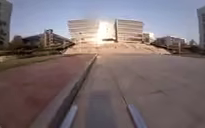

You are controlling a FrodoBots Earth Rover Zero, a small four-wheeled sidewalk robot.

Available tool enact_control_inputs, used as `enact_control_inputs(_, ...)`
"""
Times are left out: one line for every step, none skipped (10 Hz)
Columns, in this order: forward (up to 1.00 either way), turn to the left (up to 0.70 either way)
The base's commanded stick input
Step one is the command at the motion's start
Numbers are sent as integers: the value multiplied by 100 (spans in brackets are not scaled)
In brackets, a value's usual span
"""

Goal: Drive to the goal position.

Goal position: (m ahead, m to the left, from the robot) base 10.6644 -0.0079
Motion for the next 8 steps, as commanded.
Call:
enact_control_inputs(70,0)
enact_control_inputs(70,0)
enact_control_inputs(70,0)
enact_control_inputs(70,0)
enact_control_inputs(70,0)
enact_control_inputs(70,0)
enact_control_inputs(70,0)
enact_control_inputs(70,0)
